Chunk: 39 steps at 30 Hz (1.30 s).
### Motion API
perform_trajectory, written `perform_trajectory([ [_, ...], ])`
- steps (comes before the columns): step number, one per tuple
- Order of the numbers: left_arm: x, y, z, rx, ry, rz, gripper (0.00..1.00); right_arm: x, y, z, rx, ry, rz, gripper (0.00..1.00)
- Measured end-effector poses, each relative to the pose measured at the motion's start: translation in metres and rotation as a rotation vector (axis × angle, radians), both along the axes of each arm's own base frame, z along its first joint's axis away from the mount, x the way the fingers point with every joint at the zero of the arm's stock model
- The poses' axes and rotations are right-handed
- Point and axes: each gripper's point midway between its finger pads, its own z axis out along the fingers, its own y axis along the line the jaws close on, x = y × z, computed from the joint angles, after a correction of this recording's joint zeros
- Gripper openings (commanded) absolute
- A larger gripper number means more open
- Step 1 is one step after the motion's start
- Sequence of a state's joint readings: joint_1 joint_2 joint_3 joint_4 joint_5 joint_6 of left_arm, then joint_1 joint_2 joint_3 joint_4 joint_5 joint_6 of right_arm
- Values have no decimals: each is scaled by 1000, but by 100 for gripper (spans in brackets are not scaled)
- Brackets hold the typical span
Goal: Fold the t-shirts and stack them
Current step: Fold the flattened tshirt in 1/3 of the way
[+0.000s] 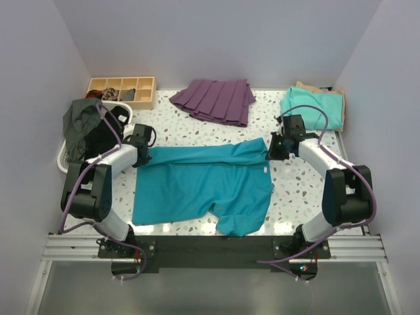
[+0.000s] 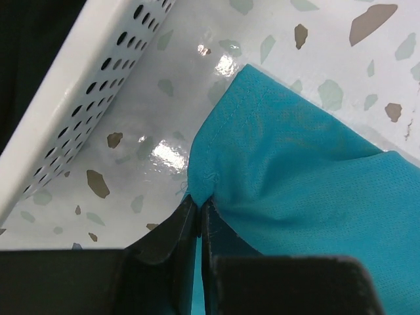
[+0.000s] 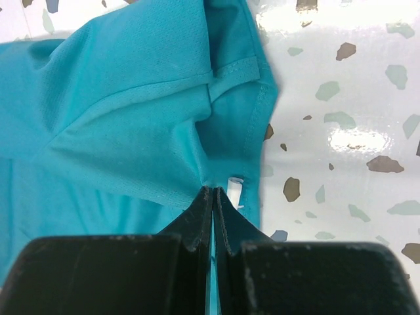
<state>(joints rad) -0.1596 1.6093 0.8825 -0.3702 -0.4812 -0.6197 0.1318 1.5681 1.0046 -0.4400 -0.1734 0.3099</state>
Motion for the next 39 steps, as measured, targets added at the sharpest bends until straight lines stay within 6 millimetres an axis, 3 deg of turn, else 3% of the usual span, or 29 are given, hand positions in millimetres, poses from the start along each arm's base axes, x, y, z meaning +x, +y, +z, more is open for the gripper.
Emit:
perform_trajectory([
  [2,-1,1,-3,3,12,1,14,1,-1,0,-5,-5,-6,0],
  [6,-4,1,-11,8,37,2,37,3,-3,0,-15,-11,-15,0],
  [7,-4,1,-13,10,43,1,42,3,-3,0,-17,-9,-15,7],
  [8,-5,2,-13,14,45,2,50,3,-4,-1,-17,-8,-16,29],
  [11,-4,4,-11,24,39,8,58,2,-4,-3,-20,2,-19,45],
  [15,-3,3,0,14,8,13,60,1,-4,-1,-21,0,-16,47],
  [20,8,-3,40,-28,-116,0,61,2,1,15,6,-29,0,47],
  [23,25,-16,64,-84,-199,-43,61,9,8,28,45,-67,23,47],
  [26,41,-38,75,-159,-262,-115,59,15,18,32,92,-84,54,46],
  [29,50,-62,71,-211,-268,-185,57,25,29,28,143,-88,80,42],
  [33,55,-87,43,-250,-218,-244,57,46,45,19,211,-82,112,36],
  [39,53,-90,20,-253,-181,-241,57,77,56,13,244,-96,124,30],
])
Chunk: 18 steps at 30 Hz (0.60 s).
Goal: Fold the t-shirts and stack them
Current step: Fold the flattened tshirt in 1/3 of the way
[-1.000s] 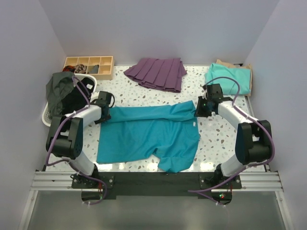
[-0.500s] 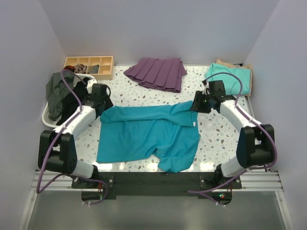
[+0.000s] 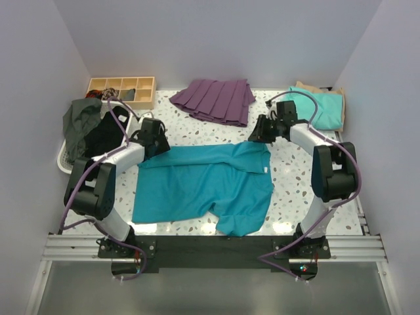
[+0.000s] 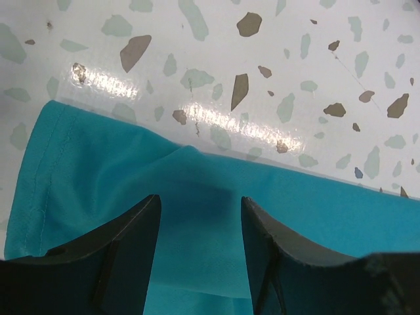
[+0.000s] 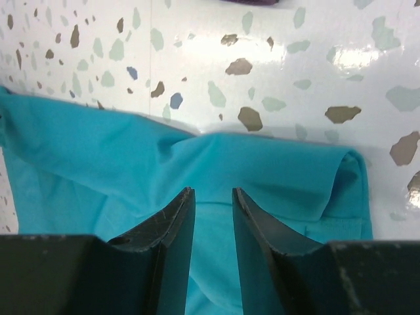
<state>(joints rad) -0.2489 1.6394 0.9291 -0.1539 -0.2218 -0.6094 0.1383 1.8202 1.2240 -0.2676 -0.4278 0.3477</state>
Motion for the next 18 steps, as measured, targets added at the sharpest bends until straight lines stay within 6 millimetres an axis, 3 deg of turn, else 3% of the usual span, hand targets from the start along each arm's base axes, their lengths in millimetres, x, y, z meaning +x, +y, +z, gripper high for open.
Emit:
perform_trajectory([
  [3,3,4,-1,19,-9,17,57,8,-2,-10,-17,18,-20,28],
  [10,3,14,-7,66,0,53,56,3,-15,-34,-82,87,-85,26],
  [15,1,20,-20,97,31,69,57,-1,-32,-58,-170,131,-146,26],
  [18,-1,26,-32,125,56,81,57,2,-42,-60,-205,131,-193,27],
])
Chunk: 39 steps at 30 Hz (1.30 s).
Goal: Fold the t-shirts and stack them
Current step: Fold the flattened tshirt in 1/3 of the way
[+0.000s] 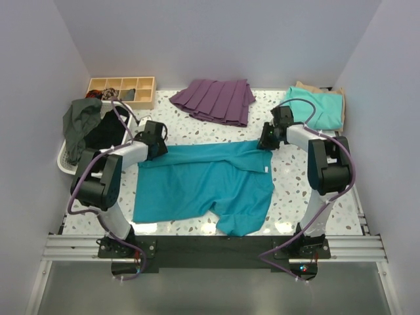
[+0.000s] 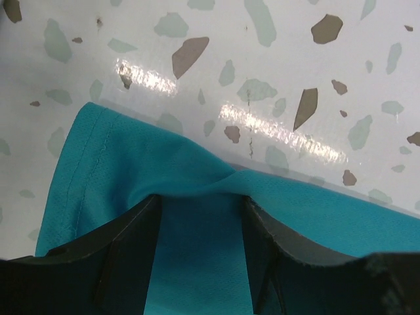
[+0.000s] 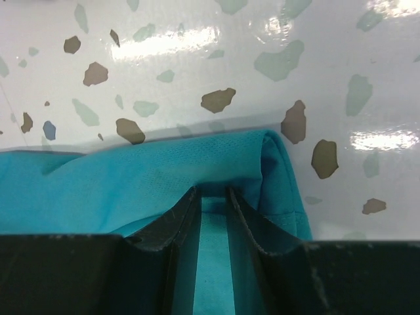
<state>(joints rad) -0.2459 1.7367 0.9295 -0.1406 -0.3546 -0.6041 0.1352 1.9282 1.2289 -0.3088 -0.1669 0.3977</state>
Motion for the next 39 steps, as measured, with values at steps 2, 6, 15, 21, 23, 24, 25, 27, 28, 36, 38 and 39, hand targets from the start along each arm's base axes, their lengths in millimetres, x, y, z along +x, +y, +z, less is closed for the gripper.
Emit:
perform_trajectory([
  [2,5,2,0,7,-4,6,56,2,-4,0,-12,-3,-19,27],
  [6,18,7,-1,23,-16,18,56,5,-12,0,-25,-9,-52,25],
  [15,24,-2,6,-10,-52,-13,59,3,-17,14,-14,-49,-29,58],
  [21,32,-42,57,-80,-183,-110,63,25,16,100,94,-266,79,73],
  [23,41,-58,76,-105,-230,-145,63,58,32,133,123,-338,116,69],
  [24,46,-65,86,-113,-252,-156,64,81,42,150,140,-386,136,71],
  [25,50,-71,95,-118,-272,-165,64,103,51,164,153,-436,154,76],
  [27,54,-75,104,-119,-293,-173,68,113,58,162,164,-455,173,88],
  [28,54,-75,106,-113,-295,-174,69,104,60,154,169,-430,169,86],
  [36,38,-65,113,-89,-293,-171,68,73,67,128,159,-328,177,86],
  [38,34,-63,116,-89,-303,-168,68,75,69,140,160,-366,182,86],
  [39,32,-62,118,-90,-307,-168,68,72,69,145,159,-376,183,86],
])
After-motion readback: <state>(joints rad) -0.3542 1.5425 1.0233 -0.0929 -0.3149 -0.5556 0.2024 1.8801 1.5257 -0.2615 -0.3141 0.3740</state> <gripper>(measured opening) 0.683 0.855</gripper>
